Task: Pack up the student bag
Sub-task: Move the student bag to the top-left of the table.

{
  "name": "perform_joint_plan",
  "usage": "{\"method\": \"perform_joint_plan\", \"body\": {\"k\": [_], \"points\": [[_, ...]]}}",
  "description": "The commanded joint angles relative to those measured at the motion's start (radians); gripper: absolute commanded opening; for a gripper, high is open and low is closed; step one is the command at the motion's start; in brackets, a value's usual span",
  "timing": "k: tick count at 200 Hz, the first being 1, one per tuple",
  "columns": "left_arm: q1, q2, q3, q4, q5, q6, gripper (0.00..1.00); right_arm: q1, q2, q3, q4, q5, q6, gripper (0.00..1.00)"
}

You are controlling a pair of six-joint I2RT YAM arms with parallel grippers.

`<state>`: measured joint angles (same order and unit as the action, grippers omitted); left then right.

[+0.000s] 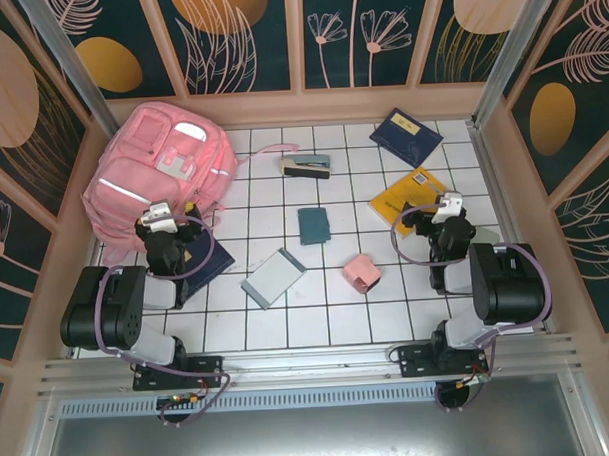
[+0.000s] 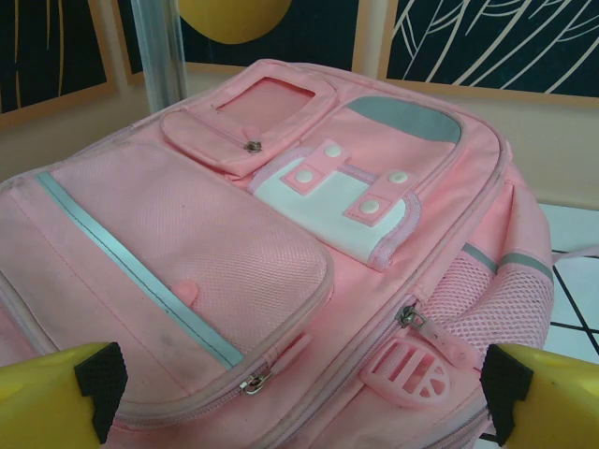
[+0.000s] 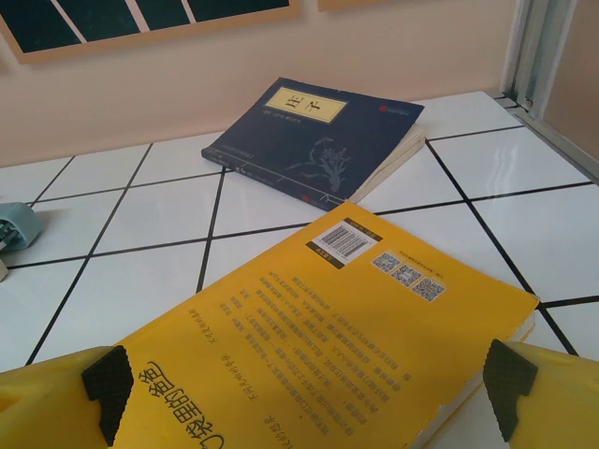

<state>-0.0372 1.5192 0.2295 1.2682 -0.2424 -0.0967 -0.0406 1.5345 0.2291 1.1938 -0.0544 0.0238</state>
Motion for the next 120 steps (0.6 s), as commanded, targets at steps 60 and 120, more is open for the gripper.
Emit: {"method": "perform_joint_plan", "body": {"k": [60, 120], "points": [[0.005, 0.002, -0.005, 0.030, 0.014, 0.015, 0.99, -0.007, 0.003, 0.015, 0.033, -0.018, -0.012, 0.99], [0.007, 0.000, -0.001, 0.019, 0.018, 0.014, 0.99, -0.007, 0.004, 0.015, 0.033, -0.019, -0.012, 0.99]]}}
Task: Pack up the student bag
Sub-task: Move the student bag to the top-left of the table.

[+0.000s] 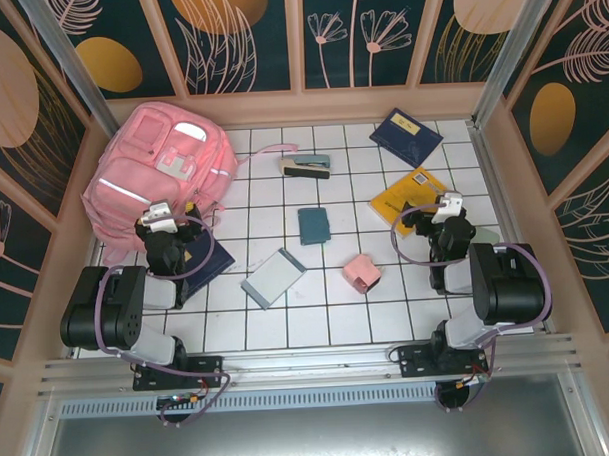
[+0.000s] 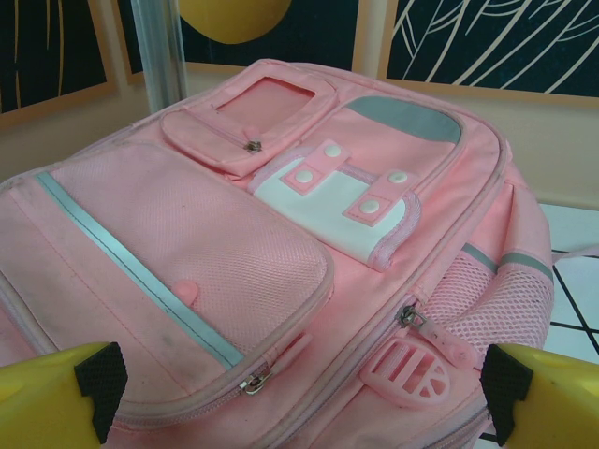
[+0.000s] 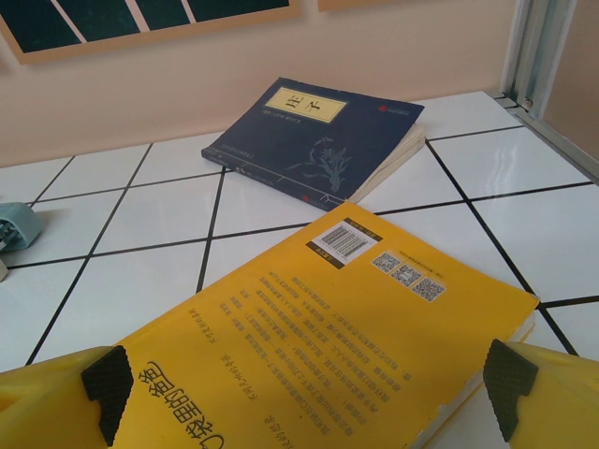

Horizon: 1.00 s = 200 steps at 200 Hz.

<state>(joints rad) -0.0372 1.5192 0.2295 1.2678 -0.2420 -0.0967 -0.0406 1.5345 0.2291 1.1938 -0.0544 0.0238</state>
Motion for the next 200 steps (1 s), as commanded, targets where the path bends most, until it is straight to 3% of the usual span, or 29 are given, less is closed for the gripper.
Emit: {"method": "perform_joint_plan", "body": {"k": [1, 75, 89, 115, 140, 162, 186, 200], "points": [[0.007, 0.000, -0.001, 0.019, 0.018, 0.014, 0.99, -0.007, 0.004, 0.015, 0.033, -0.019, -0.013, 0.99], [0.010, -0.025, 0.007, -0.007, -0.011, 0.003, 0.99, -0.008, 0.001, 0.012, 0.036, -0.017, -0.012, 0.99], [0.010, -0.078, 0.072, -0.170, -0.081, -0.022, 0.99, -0.003, -0.023, 0.033, -0.016, 0.010, -0.008, 0.99], [0.010, -0.167, 0.299, -0.649, -0.254, -0.137, 0.99, 0.002, -0.112, 0.136, -0.268, 0.116, 0.030, 0.99], [0.011, -0.200, 0.491, -0.954, -0.269, -0.281, 0.99, -0.009, -0.207, 0.206, -0.438, 0.234, 0.164, 0.99], [0.010, -0.152, 0.650, -1.113, -0.185, -0.337, 0.99, -0.037, -0.274, 0.303, -0.672, 0.227, 0.384, 0.99], [0.010, -0.038, 0.787, -1.150, -0.061, -0.326, 0.98, -0.052, -0.312, 0.343, -0.717, 0.100, 0.454, 0.99], [0.008, 0.042, 0.876, -1.179, 0.009, -0.322, 0.92, -0.050, -0.317, 0.369, -0.737, 0.043, 0.467, 0.99]]}}
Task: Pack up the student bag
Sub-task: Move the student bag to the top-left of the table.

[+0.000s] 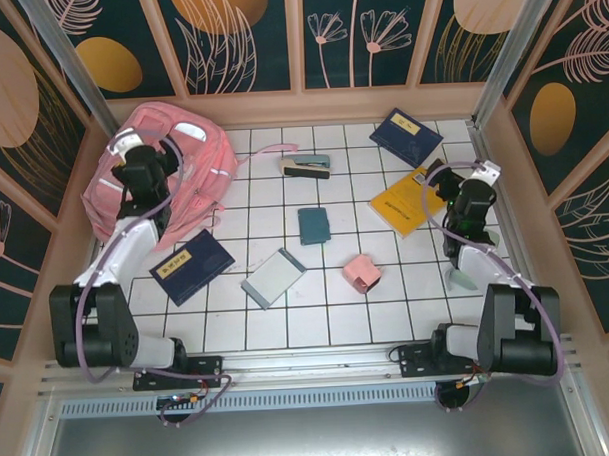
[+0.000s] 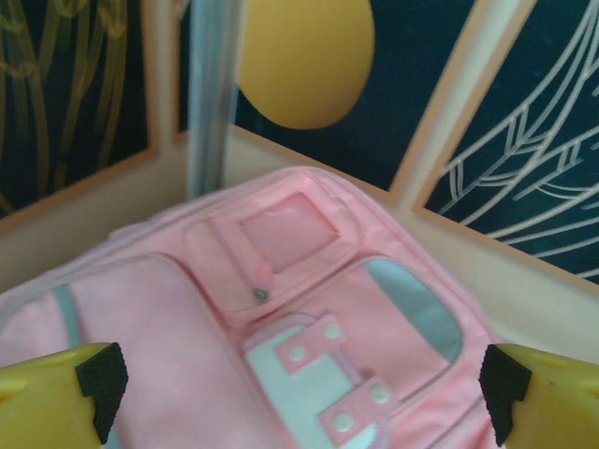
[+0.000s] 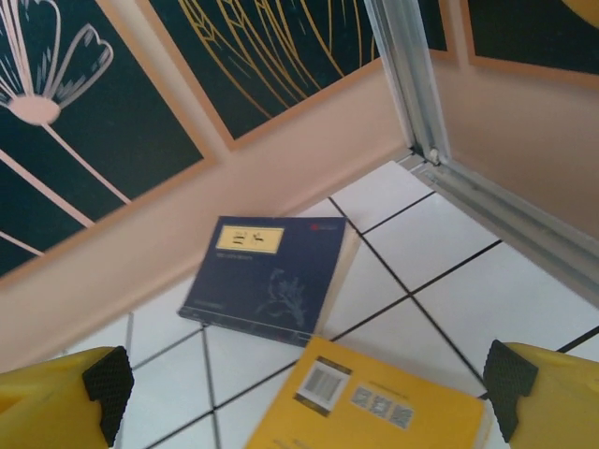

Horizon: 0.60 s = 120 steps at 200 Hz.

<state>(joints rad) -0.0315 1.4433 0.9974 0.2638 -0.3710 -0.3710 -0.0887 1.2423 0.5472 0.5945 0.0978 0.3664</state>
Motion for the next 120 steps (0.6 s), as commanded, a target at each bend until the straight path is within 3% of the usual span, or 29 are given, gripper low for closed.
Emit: {"method": "perform_joint_plan", "body": {"k": [1, 22, 62, 120], "points": [[0.002, 0.127, 0.115, -0.179, 0.143, -0.048, 0.92, -0.001, -0.025, 0.053, -0.141, -0.113, 0.127, 0.99], [-0.010, 0.264, 0.253, -0.234, 0.228, -0.027, 0.81, 0.015, -0.021, 0.111, -0.210, -0.160, 0.148, 0.99], [-0.079, 0.526, 0.501, -0.323, 0.253, 0.089, 0.68, 0.107, -0.024, 0.175, -0.314, -0.144, 0.136, 0.99], [-0.152, 0.825, 0.796, -0.503, 0.185, 0.130, 0.67, 0.228, -0.026, 0.225, -0.402, -0.067, 0.100, 0.99]]}}
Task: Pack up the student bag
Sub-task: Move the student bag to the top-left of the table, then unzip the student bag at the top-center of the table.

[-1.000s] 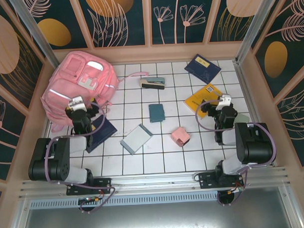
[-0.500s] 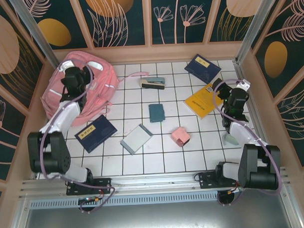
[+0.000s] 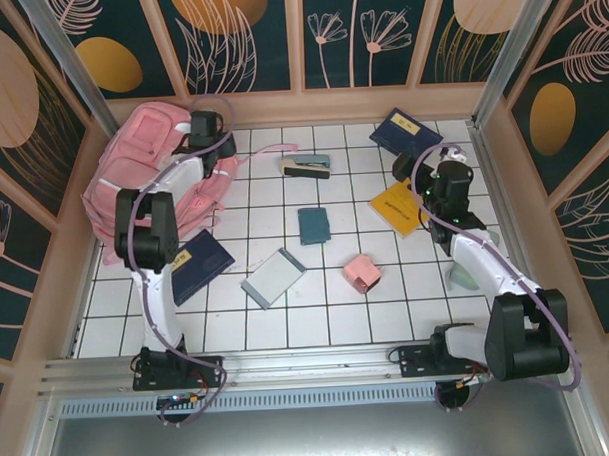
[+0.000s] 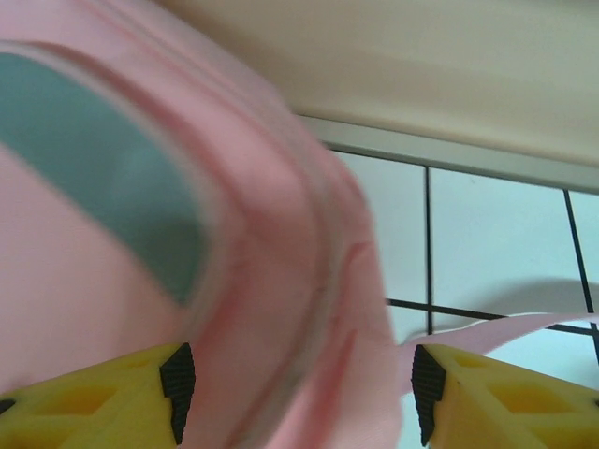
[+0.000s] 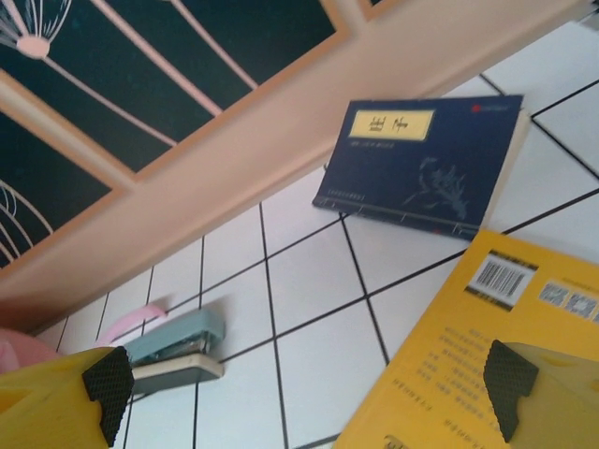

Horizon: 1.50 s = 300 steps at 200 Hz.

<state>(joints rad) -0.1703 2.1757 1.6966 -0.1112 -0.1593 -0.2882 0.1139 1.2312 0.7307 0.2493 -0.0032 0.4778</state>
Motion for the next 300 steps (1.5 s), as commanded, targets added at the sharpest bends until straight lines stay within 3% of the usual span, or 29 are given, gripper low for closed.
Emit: {"method": "perform_joint_plan", "body": {"k": [1, 23, 49, 90, 156, 188, 217, 266, 300], "points": [[-0.014, 0.098, 0.101, -0.132, -0.027, 0.047, 0.67, 0.026, -0.015, 0.042, -0.057, 0.034, -0.011, 0.99], [-0.027, 0.193, 0.192, -0.225, -0.003, 0.029, 0.64, 0.047, -0.012, 0.049, -0.066, 0.032, -0.011, 0.99], [-0.059, 0.217, 0.179, -0.244, 0.126, -0.023, 0.56, 0.066, -0.006, 0.056, -0.067, 0.028, -0.007, 0.99], [-0.158, 0.157, 0.050, -0.136, 0.253, -0.111, 0.56, 0.094, 0.047, 0.080, -0.066, 0.023, -0.004, 0.99], [-0.309, 0.142, 0.109, -0.117, 0.328, -0.184, 0.58, 0.138, 0.139, 0.146, -0.116, -0.018, -0.031, 0.99], [-0.311, 0.032, 0.066, -0.111, 0.287, -0.215, 0.63, 0.182, 0.191, 0.182, -0.124, -0.039, -0.066, 0.99], [-0.311, -0.133, -0.081, -0.081, 0.217, -0.225, 0.65, 0.228, 0.266, 0.224, -0.114, -0.099, -0.027, 0.98], [-0.311, -0.407, -0.455, -0.012, 0.045, -0.296, 0.66, 0.329, 0.441, 0.308, -0.059, -0.202, 0.110, 0.82], [-0.311, -0.536, -0.663, 0.017, 0.048, -0.341, 0.60, 0.386, 0.613, 0.407, -0.031, -0.303, 0.227, 0.63]]}}
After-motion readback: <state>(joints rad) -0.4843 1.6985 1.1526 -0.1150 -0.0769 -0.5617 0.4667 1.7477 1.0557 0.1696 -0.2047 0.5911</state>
